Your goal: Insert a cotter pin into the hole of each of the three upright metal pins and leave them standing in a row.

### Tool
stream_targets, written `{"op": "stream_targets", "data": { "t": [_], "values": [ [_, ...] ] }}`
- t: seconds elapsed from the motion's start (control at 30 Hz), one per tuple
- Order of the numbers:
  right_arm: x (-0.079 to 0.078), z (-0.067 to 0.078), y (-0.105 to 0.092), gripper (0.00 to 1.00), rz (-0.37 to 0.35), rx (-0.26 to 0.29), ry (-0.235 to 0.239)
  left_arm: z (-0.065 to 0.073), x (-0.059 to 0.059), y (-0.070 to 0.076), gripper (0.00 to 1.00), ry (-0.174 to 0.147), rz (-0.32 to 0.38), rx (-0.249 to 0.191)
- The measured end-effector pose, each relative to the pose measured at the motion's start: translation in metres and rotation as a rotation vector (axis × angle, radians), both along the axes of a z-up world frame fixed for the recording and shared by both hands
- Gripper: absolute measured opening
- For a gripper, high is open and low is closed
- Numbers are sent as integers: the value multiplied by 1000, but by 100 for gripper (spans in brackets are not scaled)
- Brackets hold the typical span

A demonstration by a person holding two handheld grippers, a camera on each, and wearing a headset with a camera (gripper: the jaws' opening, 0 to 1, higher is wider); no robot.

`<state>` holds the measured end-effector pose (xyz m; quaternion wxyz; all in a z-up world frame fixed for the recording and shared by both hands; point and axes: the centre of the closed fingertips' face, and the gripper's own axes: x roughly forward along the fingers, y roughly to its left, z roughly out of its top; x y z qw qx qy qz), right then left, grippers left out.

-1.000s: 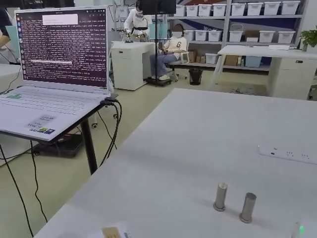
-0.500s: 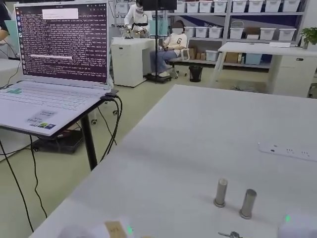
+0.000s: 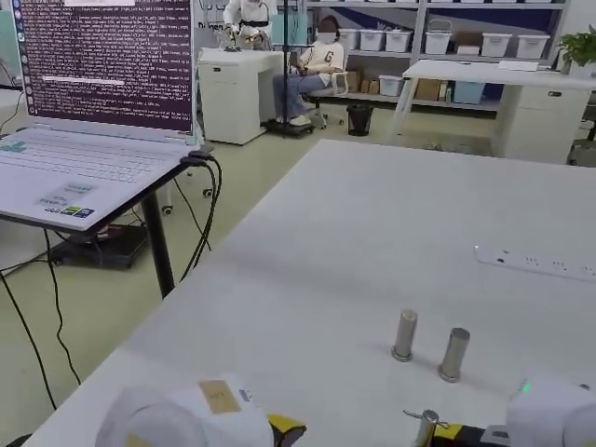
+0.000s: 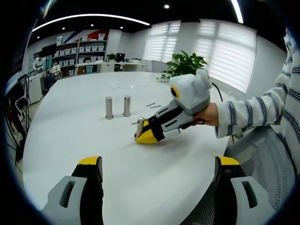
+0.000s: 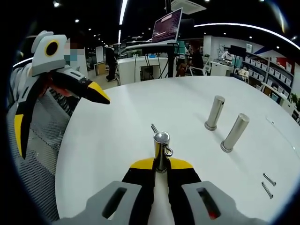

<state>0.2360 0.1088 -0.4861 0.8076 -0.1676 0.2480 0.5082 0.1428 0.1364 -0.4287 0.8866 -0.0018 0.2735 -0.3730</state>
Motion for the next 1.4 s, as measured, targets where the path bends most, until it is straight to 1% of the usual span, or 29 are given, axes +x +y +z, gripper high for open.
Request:
{"op": "stream_targets", "data": {
  "t": [0.13,0.2,0.27,0.33,0.4,0.43,0.57,0.63,0.7,0.73,0.77,0.83,0.87,0.93,1.03,1.07,1.1,1.23,1.3,1.33,1.37,1.4],
  "values": [
    [0,0,0,4,-3,6,-5,0,0,-1,99,0,-3,-2],
    [1,0,0,5,-16,13,3,0,0,-1,99,0,-4,-3],
    [3,1,-1,9,-28,7,-5,0,0,-1,99,-1,-3,-3],
    [2,4,-2,16,-23,12,-3,1,0,0,99,-2,-1,-3],
    [-1,12,1,24,-17,67,13,2,1,0,99,-10,3,-3],
    [-3,15,1,27,-18,87,33,2,2,1,99,-13,9,-4],
    [-5,25,-4,39,-20,106,40,4,5,2,99,-25,17,-4],
    [-8,32,-7,44,-27,116,40,4,5,3,99,-14,20,-5],
    [-10,39,-12,50,-39,129,44,4,5,4,99,-15,18,-3],
    [-12,43,-15,53,-44,136,41,3,6,5,99,-8,24,1],
    [-12,44,-16,55,-45,136,39,3,6,5,99,-4,26,1],
    [-15,50,-22,59,-51,142,25,1,6,6,99,15,29,-5],
    [-17,55,-24,61,-54,158,19,1,6,6,99,30,32,-21],
    [-22,60,-29,67,-60,173,22,3,7,6,99,29,35,-39],
    [-27,66,-38,77,-74,175,13,5,8,6,99,26,40,-48],
    [-28,67,-40,79,-83,177,17,5,9,6,99,26,41,-49],
    [-30,67,-45,81,-107,181,40,5,10,6,99,26,42,-49],
    [-37,68,-59,87,-145,179,58,4,14,4,99,33,36,-48],
    [-42,66,-66,89,-166,179,79,5,16,2,99,33,27,-48],
    [-44,64,-68,90,-183,181,94,6,17,0,99,27,18,-54],
    [-46,63,-72,91,-205,192,108,7,18,-1,98,13,8,-57],
    [-46,63,-74,92,-222,206,113,9,20,-3,97,-1,0,-57]
  ]
}}
